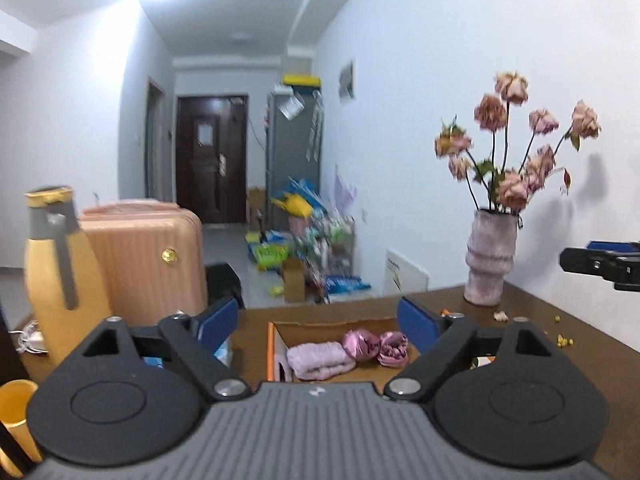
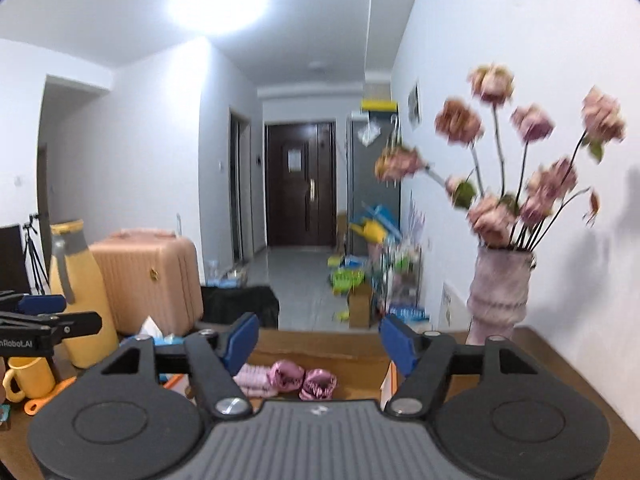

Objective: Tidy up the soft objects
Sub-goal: 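Lift both tools out of the box back toward the table, then grasp the white card with the left tool while the right grasps the orange snack packet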

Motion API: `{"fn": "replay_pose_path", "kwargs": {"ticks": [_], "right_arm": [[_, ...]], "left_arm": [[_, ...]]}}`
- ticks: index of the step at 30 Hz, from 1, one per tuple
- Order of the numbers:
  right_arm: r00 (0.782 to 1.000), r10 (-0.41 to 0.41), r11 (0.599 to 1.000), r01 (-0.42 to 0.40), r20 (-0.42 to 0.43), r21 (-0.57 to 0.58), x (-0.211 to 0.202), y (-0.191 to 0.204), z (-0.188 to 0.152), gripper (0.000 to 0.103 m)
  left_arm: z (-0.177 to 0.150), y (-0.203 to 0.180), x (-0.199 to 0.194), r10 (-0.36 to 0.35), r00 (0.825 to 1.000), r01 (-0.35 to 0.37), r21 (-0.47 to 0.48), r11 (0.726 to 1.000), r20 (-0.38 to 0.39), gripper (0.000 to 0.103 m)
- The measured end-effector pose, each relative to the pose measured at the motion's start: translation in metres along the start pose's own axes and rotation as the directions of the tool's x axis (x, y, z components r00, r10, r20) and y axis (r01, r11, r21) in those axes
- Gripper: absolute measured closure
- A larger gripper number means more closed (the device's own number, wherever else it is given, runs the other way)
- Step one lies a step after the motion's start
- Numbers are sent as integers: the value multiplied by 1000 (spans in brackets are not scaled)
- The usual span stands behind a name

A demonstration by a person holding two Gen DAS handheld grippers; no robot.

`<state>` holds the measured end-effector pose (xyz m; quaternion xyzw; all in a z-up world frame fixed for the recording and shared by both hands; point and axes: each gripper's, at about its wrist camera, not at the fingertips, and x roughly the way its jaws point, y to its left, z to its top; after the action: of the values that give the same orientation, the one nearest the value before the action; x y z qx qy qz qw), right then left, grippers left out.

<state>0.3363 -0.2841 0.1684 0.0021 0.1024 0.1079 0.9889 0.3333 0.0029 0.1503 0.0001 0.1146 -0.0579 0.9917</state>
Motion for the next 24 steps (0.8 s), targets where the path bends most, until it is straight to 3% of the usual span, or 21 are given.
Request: {"fn": "replay_pose_path", "kwargs": {"ticks": [4,8,13,16,19,24], "right_arm": [[998,-11,1000,12,59,-14,-42,0,-23,31],[994,7,999,-3,107,-37,-95,4,-61,21],[997,21,999,-18,79,-46,-146,19,-114,17],[997,46,998,-48,55,36,-175,26,-151,16],[998,60,998,-60,17,20,-185,32,-179,16],[998,47,998,-45,-41,39,-178,31,-189,16]], "left_arm": [[-23,-3,-44,-17,999,18,-15,1000,41,6],[-61,-9,-93,-14,997,13,16,1000,80,2],[-111,-14,-153,37,991,-37,-1,999,128,0],[-138,-14,-178,45,995,-42,-37,998,92,0],[-157,-15,-189,43,998,-41,-35,999,45,0],[-155,-13,-180,40,999,-39,-46,998,16,0]]}}
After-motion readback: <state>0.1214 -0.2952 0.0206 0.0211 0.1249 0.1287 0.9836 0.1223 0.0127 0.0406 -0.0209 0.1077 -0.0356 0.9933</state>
